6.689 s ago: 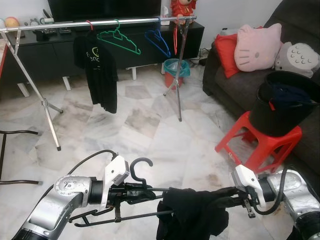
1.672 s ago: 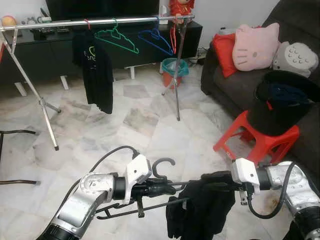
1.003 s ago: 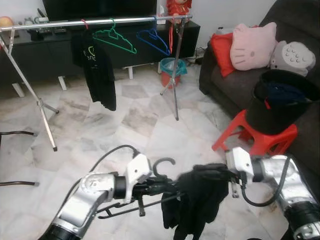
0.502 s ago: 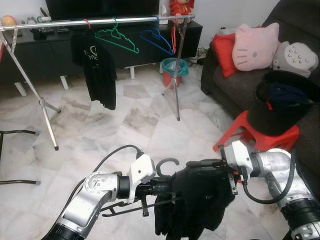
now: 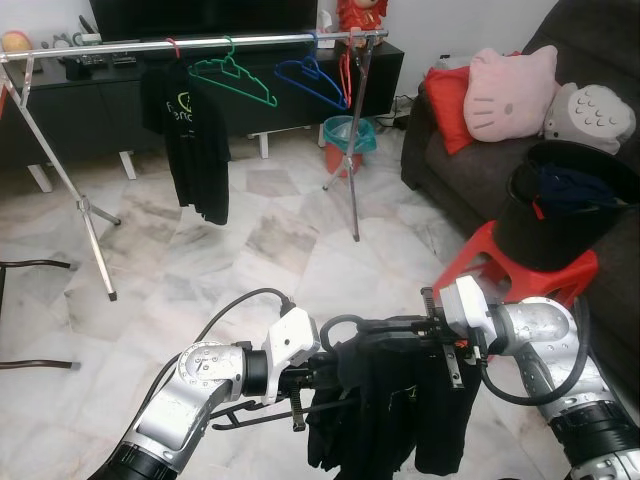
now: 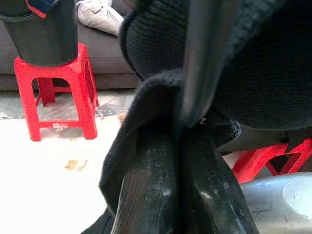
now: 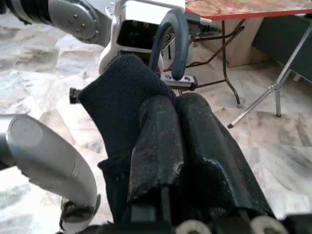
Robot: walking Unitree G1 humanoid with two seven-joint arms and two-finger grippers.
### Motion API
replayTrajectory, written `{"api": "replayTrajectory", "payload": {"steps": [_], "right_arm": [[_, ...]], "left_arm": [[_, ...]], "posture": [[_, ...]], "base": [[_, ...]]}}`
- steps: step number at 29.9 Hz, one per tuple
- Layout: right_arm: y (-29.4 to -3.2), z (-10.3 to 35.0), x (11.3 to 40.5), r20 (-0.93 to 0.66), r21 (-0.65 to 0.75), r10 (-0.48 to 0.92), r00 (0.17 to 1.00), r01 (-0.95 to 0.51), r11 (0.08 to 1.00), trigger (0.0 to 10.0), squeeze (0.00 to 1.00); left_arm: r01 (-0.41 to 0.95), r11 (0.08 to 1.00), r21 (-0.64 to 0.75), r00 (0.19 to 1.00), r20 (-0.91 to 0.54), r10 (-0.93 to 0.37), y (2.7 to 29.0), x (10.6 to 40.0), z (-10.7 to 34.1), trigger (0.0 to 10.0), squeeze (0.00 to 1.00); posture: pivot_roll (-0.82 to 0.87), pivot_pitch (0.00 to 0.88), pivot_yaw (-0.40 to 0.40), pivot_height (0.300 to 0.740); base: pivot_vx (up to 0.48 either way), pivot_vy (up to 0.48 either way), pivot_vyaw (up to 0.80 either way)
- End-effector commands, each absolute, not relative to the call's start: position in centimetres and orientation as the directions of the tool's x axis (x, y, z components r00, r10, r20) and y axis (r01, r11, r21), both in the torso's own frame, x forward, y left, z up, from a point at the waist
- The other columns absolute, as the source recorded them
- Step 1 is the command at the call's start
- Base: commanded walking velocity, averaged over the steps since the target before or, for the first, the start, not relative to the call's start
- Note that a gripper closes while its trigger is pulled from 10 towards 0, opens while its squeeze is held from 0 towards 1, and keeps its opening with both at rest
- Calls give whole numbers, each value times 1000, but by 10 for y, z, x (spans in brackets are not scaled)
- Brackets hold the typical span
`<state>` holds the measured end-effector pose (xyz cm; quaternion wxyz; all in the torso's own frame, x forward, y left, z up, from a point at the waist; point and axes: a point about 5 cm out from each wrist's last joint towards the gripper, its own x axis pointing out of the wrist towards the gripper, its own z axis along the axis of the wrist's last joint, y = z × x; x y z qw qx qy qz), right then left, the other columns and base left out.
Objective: Hang hanger
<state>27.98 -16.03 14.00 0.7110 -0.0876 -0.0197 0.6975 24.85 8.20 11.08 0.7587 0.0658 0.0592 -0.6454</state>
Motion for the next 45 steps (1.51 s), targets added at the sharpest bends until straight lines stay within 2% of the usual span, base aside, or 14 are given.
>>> {"api": "replayTrajectory", "payload": {"steps": [1, 5, 9, 10, 13, 16, 19, 21, 22, 23, 24, 33, 39, 45], "right_arm": [[-153, 152, 281, -69, -197, 998, 10, -980, -4, 0, 0], [-153, 143, 269, -146, -143, 982, -120, -980, -141, 0, 0], [-159, 134, 266, -223, -144, 967, -123, -977, -158, 0, 0], [-162, 130, 266, -253, -148, 961, -109, -978, -150, 6667, 0], [-170, 122, 265, -319, -145, 943, -93, -979, -145, 9176, 0], [-171, 121, 264, -328, -139, 940, -92, -980, -144, 9176, 0], [-173, 121, 265, -329, -136, 941, -83, -982, -134, 10000, 0], [-174, 122, 266, -325, -128, 942, -80, -984, -127, 10000, 0], [-174, 122, 266, -325, -125, 942, -80, -984, -127, 10000, 275], [-174, 122, 266, -325, -123, 942, -82, -984, -128, 10000, 275], [-173, 123, 267, -323, -126, 943, -80, -984, -127, 10000, 1000], [-171, 126, 269, -306, -141, 949, -75, -982, -123, 9961, 1000], [-170, 132, 272, -283, -158, 957, -63, -981, -111, 9373, 1000], [-171, 141, 275, -268, -177, 962, -54, -979, -104, 9569, 1000]], "left_arm": [[992, 117, 43, 123, -159, -980, 75, 247, 116, 10000, 0], [995, 88, 36, 92, -154, -984, 73, 243, 117, 10000, 0], [995, 88, 37, 93, -154, -984, 73, 243, 117, 10000, 0], [995, 91, 37, 96, -155, -983, 74, 244, 117, 10000, 0], [995, 91, 35, 95, -158, -983, 74, 244, 116, 10000, 0], [995, 90, 34, 94, -158, -983, 74, 243, 116, 10000, 0], [996, 86, 32, 90, -159, -983, 74, 243, 115, 10000, 0], [996, 84, 30, 88, -159, -983, 73, 243, 115, 10000, 0], [996, 84, 30, 88, -159, -983, 73, 243, 115, 10000, 0], [996, 84, 30, 88, -158, -983, 73, 243, 115, 10000, 0], [996, 84, 30, 88, -159, -983, 73, 243, 115, 10000, 0], [996, 82, 24, 85, -162, -983, 74, 242, 114, 10000, 0], [997, 78, 22, 81, -164, -983, 74, 242, 114, 10000, 0], [997, 77, 16, 78, -167, -983, 73, 241, 112, 10000, 0]], "posture": [[-38, 0, -64, 740], [-39, 0, -63, 740], [-38, 0, -67, 740], [-38, 0, -67, 740], [-41, 0, -65, 740], [-42, 0, -65, 740], [-45, 0, -66, 740], [-42, 0, -67, 740], [-41, 0, -67, 740], [-40, 0, -67, 740], [-39, 0, -68, 740], [-43, 0, -65, 740], [-45, 0, -66, 740], [-48, 0, -67, 740]], "base": [[0, 0, 0], [0, 0, 0], [0, 0, 0], [0, 0, 0], [0, 0, 0], [0, 0, 0], [0, 0, 0], [0, 0, 0], [0, 0, 0], [0, 0, 0], [0, 0, 0], [0, 0, 0], [0, 0, 0], [0, 0, 0]]}}
